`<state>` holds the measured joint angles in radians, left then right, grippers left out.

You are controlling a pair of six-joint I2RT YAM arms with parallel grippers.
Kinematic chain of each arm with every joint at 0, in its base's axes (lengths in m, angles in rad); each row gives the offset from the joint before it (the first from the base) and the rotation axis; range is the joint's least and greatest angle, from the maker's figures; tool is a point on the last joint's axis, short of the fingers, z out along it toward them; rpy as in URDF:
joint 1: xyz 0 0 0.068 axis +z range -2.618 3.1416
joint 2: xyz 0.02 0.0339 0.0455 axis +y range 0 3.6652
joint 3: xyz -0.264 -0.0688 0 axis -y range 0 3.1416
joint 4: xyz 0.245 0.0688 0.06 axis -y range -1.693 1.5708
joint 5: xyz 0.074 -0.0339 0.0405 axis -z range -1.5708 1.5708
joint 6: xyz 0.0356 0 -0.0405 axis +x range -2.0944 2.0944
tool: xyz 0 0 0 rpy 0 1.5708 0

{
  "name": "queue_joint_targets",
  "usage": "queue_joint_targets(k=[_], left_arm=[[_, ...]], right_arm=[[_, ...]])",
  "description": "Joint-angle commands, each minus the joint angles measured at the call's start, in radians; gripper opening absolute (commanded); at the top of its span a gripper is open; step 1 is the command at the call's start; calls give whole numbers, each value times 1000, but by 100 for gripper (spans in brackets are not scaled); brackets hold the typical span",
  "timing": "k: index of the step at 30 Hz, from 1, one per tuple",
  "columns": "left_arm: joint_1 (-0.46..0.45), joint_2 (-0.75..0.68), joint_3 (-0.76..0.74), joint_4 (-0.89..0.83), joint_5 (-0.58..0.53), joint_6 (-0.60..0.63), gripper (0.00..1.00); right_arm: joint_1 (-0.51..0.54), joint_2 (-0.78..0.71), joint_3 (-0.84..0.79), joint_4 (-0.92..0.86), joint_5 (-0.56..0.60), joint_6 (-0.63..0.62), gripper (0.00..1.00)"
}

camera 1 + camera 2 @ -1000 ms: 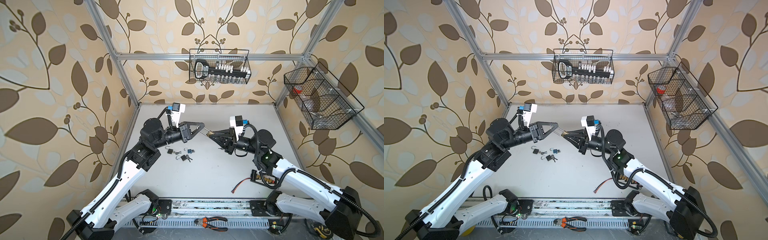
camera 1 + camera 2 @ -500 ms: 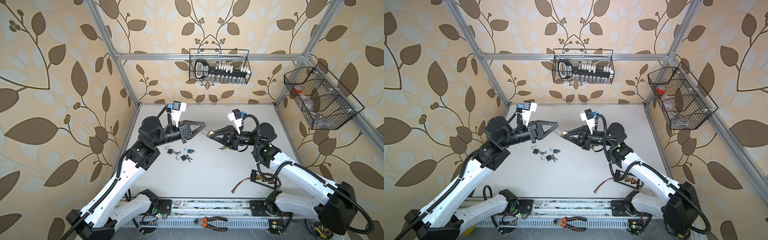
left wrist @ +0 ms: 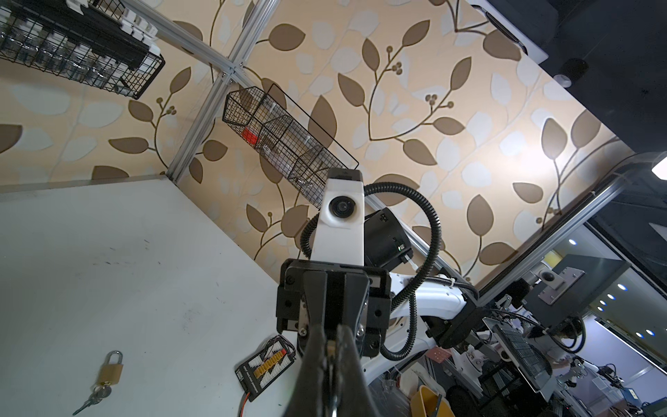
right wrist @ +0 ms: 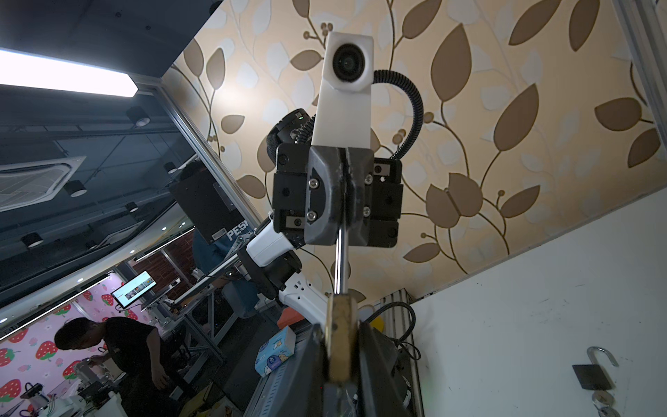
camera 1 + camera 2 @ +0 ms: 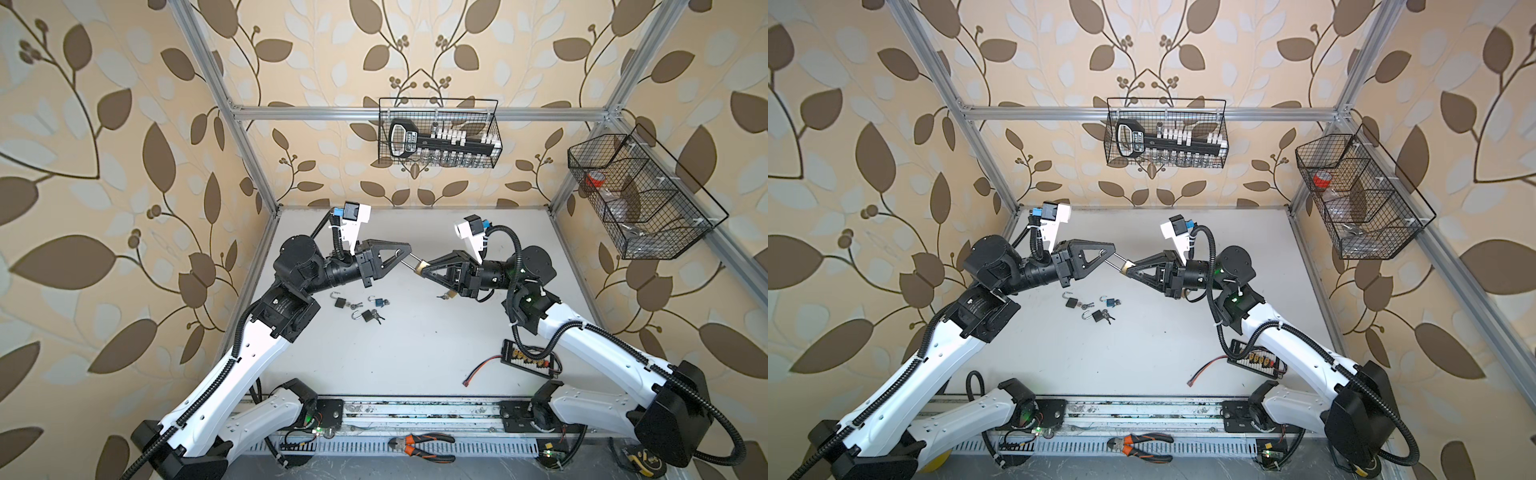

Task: Lock with the key

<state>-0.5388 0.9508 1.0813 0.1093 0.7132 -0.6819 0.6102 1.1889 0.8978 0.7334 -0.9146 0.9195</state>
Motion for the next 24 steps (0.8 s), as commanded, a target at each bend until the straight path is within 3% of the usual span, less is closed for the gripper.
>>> queue_joint_targets(k=[1,14,24], left_arm=[[-55,19,-32,-45,50,21,0],[-127,48,-50,-74,22,49,0],[-133,52,-51,-41,28,-4,0]], right_arm=[[9,9,53,95,41,18,0],[8,19,91,62,153,5,0],[11,-31,85,-84,205,-146,0]])
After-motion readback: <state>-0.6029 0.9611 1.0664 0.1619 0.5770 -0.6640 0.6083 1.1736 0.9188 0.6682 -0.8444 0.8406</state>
